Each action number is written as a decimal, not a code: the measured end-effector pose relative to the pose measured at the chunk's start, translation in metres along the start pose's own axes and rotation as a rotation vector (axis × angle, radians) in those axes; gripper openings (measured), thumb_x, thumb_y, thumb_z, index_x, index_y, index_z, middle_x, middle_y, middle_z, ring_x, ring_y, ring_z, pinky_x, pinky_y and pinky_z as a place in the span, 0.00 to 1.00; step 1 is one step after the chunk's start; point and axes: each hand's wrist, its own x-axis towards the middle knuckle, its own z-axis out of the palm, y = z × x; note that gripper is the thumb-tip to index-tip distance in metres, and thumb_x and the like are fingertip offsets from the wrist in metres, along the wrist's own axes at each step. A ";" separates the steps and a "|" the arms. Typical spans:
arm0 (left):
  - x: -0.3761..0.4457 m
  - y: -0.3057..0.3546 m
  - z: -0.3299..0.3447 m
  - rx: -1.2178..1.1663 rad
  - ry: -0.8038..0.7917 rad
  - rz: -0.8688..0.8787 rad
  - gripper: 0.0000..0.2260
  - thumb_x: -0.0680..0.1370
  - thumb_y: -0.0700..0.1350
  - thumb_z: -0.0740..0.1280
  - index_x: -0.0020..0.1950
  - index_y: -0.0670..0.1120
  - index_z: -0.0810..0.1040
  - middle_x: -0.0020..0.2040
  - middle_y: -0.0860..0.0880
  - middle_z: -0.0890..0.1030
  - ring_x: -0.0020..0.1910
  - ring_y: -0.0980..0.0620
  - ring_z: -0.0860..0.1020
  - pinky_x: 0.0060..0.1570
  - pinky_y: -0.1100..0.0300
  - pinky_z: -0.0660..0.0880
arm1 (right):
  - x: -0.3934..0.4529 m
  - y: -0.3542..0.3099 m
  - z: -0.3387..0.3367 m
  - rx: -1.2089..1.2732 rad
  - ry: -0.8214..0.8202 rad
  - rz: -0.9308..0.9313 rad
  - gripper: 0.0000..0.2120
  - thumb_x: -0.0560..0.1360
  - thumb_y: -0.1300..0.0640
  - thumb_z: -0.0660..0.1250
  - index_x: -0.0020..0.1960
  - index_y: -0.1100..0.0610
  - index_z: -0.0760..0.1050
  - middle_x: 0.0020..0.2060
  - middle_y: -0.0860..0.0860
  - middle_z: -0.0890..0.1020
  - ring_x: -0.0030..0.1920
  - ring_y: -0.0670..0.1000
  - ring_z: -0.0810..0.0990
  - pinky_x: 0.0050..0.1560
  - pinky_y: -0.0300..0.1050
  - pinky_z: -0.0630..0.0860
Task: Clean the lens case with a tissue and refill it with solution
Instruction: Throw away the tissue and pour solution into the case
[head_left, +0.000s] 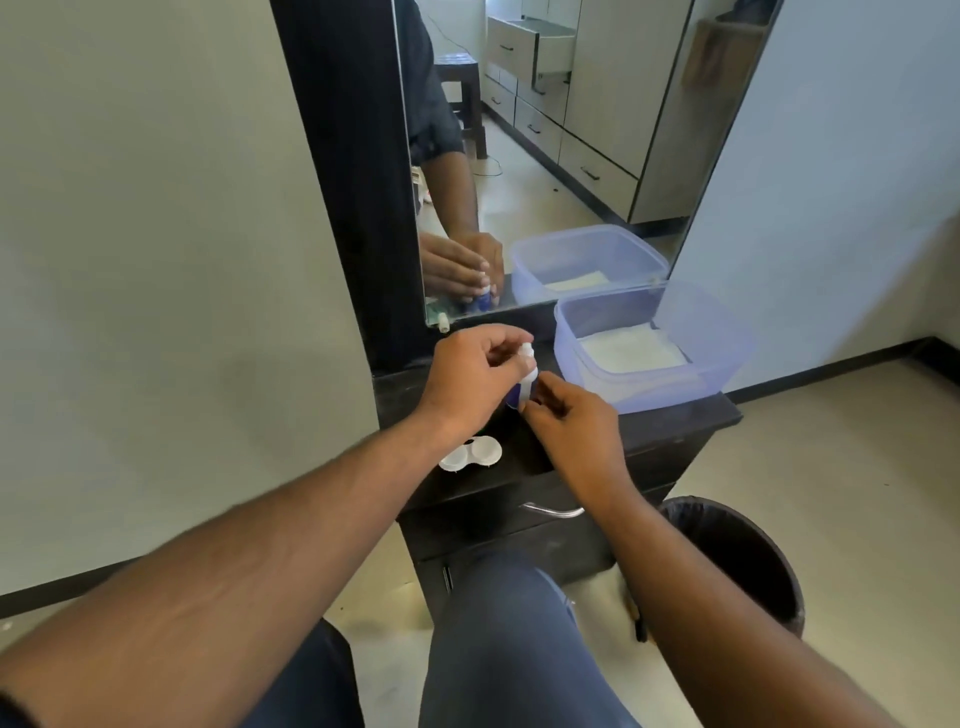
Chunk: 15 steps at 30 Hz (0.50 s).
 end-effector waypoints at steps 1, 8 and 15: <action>0.000 -0.001 0.000 -0.007 0.000 0.004 0.11 0.73 0.40 0.72 0.55 0.46 0.82 0.46 0.52 0.84 0.46 0.59 0.82 0.50 0.64 0.78 | 0.001 -0.001 0.002 0.018 -0.006 0.003 0.06 0.75 0.56 0.68 0.52 0.50 0.78 0.40 0.48 0.83 0.40 0.43 0.79 0.41 0.30 0.72; -0.001 -0.007 -0.003 -0.039 -0.090 0.043 0.07 0.74 0.38 0.71 0.51 0.45 0.81 0.46 0.52 0.84 0.44 0.59 0.82 0.42 0.71 0.77 | 0.010 -0.001 0.005 0.101 -0.004 0.000 0.13 0.74 0.54 0.70 0.58 0.49 0.78 0.46 0.43 0.83 0.48 0.39 0.80 0.47 0.29 0.73; -0.003 -0.010 -0.001 -0.066 0.005 0.027 0.07 0.73 0.39 0.72 0.49 0.47 0.81 0.44 0.55 0.83 0.44 0.62 0.81 0.39 0.73 0.75 | 0.013 -0.001 0.011 0.070 0.004 0.007 0.12 0.73 0.55 0.71 0.57 0.50 0.78 0.46 0.45 0.83 0.47 0.42 0.80 0.52 0.38 0.76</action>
